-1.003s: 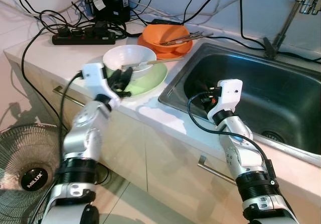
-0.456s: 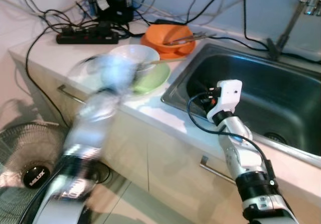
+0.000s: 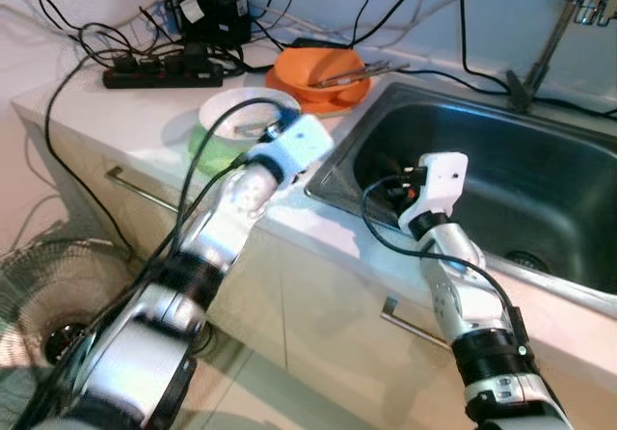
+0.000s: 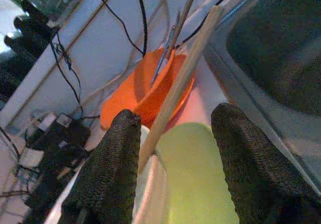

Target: Kitchen organization

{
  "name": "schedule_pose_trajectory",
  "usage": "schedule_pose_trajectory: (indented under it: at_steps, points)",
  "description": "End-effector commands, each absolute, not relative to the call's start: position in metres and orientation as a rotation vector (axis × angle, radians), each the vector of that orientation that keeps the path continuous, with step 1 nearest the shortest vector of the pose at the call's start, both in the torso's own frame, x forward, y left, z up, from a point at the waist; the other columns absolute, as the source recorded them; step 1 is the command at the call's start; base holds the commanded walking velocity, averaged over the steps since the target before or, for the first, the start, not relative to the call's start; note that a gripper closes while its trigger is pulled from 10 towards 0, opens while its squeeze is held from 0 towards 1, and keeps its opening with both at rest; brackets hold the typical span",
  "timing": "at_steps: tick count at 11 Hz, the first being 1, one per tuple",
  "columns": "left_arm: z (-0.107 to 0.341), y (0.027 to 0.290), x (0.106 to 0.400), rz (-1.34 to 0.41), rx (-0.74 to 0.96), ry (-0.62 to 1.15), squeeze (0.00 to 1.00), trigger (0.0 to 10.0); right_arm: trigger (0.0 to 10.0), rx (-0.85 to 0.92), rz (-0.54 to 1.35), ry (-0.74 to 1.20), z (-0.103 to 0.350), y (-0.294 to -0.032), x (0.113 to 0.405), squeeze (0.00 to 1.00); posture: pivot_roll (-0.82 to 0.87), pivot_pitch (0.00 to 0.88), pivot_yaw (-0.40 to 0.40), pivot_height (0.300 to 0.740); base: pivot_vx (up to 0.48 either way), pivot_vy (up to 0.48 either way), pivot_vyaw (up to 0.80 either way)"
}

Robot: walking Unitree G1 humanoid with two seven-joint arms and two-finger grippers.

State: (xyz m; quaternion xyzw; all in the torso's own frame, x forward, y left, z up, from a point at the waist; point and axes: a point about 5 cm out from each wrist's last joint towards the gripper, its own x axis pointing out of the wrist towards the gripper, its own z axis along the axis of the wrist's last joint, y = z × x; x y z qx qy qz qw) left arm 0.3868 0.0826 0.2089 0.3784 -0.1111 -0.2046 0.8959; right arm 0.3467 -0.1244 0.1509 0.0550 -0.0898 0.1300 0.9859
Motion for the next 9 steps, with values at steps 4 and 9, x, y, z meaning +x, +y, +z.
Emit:
schedule_pose_trajectory:
  at_steps: [4, 9]
  points:
    - [0.217, 0.073, 0.399, -0.408, 0.871, -0.263, 0.00, 10.0, 10.0, 0.113, 0.242, -0.193, 0.151, -0.127, 0.344, 0.00, 0.13, 0.027, 0.052, 0.740, 0.000, 0.000, 0.00]
    - [0.227, 0.068, 0.410, -0.364, 0.924, -0.253, 0.00, 10.0, 10.0, 0.121, 0.210, -0.182, 0.144, -0.129, 0.333, 0.00, 0.09, 0.053, 0.083, 0.740, 0.000, 0.000, 0.00]
